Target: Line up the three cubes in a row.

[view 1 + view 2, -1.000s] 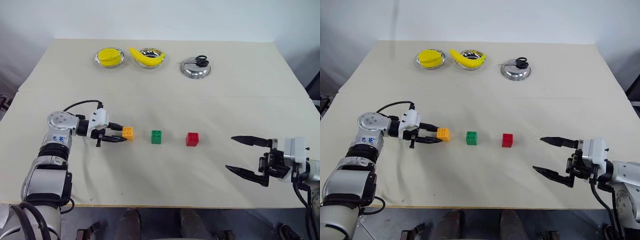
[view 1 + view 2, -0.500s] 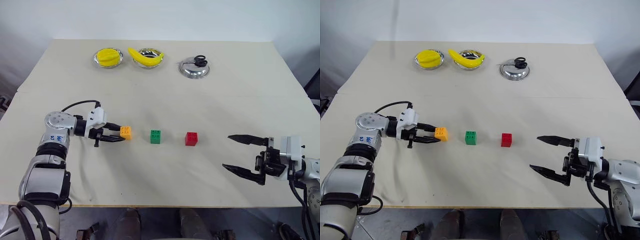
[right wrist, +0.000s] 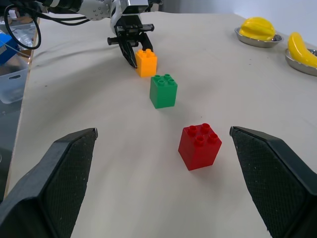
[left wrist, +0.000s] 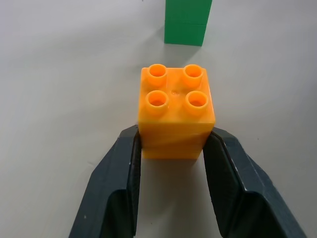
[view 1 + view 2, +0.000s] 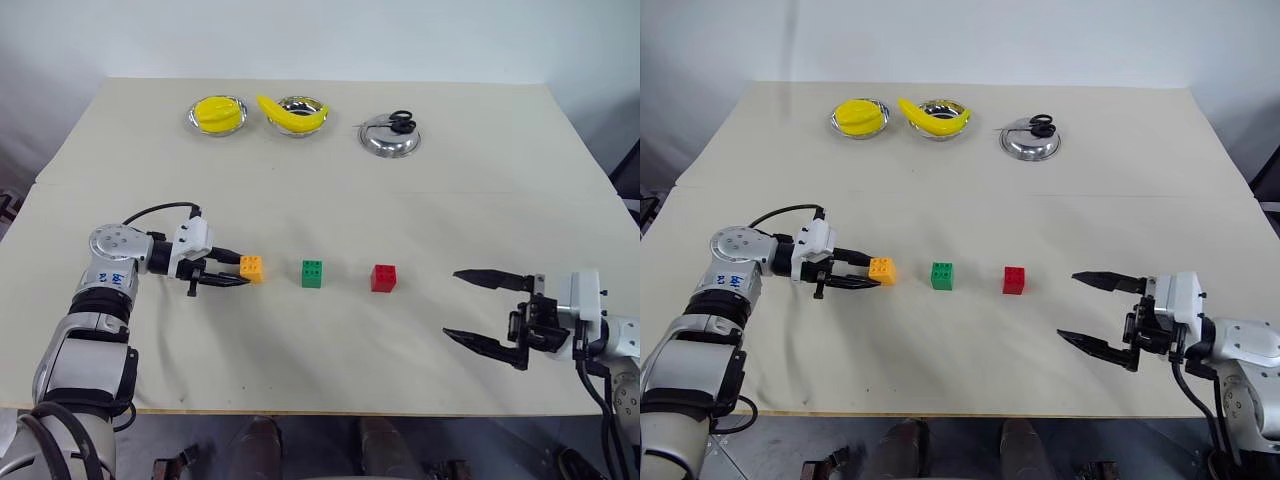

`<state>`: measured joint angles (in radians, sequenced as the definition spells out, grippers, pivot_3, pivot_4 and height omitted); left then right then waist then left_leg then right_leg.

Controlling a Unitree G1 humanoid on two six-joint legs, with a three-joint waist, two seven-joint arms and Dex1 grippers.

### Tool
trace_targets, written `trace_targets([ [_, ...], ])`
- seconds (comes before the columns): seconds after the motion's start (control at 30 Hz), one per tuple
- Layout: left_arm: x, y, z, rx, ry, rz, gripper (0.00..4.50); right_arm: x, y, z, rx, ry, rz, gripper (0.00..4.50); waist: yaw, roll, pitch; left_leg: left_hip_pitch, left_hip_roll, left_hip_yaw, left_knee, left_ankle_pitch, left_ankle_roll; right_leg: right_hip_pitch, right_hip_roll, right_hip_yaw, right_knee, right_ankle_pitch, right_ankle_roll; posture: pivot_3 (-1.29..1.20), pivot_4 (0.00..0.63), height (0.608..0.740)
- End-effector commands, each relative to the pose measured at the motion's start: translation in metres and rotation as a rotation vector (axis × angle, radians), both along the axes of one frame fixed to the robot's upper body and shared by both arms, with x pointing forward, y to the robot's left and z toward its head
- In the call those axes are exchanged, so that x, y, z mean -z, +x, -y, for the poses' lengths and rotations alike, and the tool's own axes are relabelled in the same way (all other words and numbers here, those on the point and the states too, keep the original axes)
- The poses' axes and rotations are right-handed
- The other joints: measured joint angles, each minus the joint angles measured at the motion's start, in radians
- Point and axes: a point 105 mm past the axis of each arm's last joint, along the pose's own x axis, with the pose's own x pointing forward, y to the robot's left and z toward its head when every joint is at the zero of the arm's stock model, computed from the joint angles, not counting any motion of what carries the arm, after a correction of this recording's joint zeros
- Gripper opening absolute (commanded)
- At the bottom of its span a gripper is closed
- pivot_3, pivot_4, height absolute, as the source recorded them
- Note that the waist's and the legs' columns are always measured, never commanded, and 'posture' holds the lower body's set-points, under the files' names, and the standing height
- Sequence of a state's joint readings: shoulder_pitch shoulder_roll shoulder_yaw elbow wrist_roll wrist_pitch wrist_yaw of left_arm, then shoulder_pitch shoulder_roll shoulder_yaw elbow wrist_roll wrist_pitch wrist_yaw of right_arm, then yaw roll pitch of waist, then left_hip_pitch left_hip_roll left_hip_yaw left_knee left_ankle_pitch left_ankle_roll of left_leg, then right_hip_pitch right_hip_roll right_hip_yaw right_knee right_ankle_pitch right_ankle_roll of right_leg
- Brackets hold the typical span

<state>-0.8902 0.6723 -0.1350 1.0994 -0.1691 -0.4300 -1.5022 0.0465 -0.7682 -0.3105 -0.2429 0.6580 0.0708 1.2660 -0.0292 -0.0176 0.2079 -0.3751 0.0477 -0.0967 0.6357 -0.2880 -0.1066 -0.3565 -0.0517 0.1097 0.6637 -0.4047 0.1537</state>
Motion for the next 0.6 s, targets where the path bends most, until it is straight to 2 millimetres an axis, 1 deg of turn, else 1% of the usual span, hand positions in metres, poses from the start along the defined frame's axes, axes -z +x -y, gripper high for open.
trace_targets([
  [0.03,-0.007,-0.007,-0.006,0.058,-0.002,0.011,3.05,-0.004,-0.001,-0.001,-0.011,0.016,0.017,4.50,0.000,0.000,0.000,0.000,0.000,0.000,0.000,0.000,0.000,0.000,0.000,0.000,0.000,0.000,0.000,0.00,0.150,0.740],
  [0.1,-0.014,-0.009,-0.011,0.045,-0.022,0.014,3.65,-0.004,-0.002,-0.001,-0.014,0.016,0.012,4.50,0.000,0.000,0.000,0.000,0.000,0.000,0.000,0.000,0.000,0.000,0.000,0.000,0.000,0.000,0.000,0.00,0.150,0.740],
  [0.17,-0.019,-0.013,-0.025,0.016,-0.025,0.022,4.20,-0.002,-0.003,0.001,-0.016,0.013,0.005,4.50,-0.002,0.000,0.000,0.000,0.000,0.000,0.000,0.000,0.000,0.000,0.000,0.000,0.000,0.000,0.000,0.00,0.150,0.740],
  [0.3,-0.019,-0.030,-0.053,-0.037,0.013,0.033,4.20,-0.001,-0.004,0.010,-0.009,-0.008,-0.009,4.50,-0.012,0.000,0.000,0.000,0.001,0.000,-0.002,0.000,0.000,-0.001,0.000,0.000,-0.001,0.000,0.000,0.00,0.150,0.740],
  [0.4,-0.022,-0.049,-0.083,-0.122,0.027,0.059,4.20,0.001,-0.007,0.028,0.025,-0.056,-0.025,4.50,-0.014,0.000,0.000,0.000,0.001,0.000,-0.003,0.000,0.000,-0.001,0.000,0.000,-0.001,0.000,0.000,0.00,0.150,0.740],
  [0.47,-0.025,-0.058,-0.094,-0.165,0.014,0.072,4.20,0.003,-0.009,0.038,0.040,-0.085,-0.036,4.50,-0.011,0.000,0.000,0.000,0.001,0.000,-0.004,0.000,0.000,-0.001,0.000,0.000,-0.001,0.000,0.000,0.00,0.150,0.740],
  [0.5,-0.027,-0.060,-0.096,-0.176,0.000,0.075,4.20,0.004,-0.010,0.041,0.044,-0.095,-0.040,4.50,-0.009,0.000,0.000,0.000,0.001,0.000,-0.004,0.000,0.000,-0.001,0.000,0.000,-0.001,0.000,0.000,0.00,0.150,0.740],
  [0.53,-0.029,-0.065,-0.103,-0.210,-0.009,0.080,4.20,0.005,-0.013,0.050,0.067,-0.108,-0.052,4.50,-0.002,0.000,0.000,0.000,0.001,0.000,-0.004,0.000,0.000,-0.001,0.000,0.000,-0.001,0.000,0.000,0.00,0.150,0.740],
  [0.6,-0.031,-0.072,-0.110,-0.251,-0.012,0.086,4.20,0.007,-0.015,0.060,0.094,-0.121,-0.065,4.50,0.003,0.001,0.000,0.000,0.001,0.000,-0.004,-0.002,0.003,0.000,0.000,0.000,-0.001,0.000,0.000,0.00,0.150,0.740],
])
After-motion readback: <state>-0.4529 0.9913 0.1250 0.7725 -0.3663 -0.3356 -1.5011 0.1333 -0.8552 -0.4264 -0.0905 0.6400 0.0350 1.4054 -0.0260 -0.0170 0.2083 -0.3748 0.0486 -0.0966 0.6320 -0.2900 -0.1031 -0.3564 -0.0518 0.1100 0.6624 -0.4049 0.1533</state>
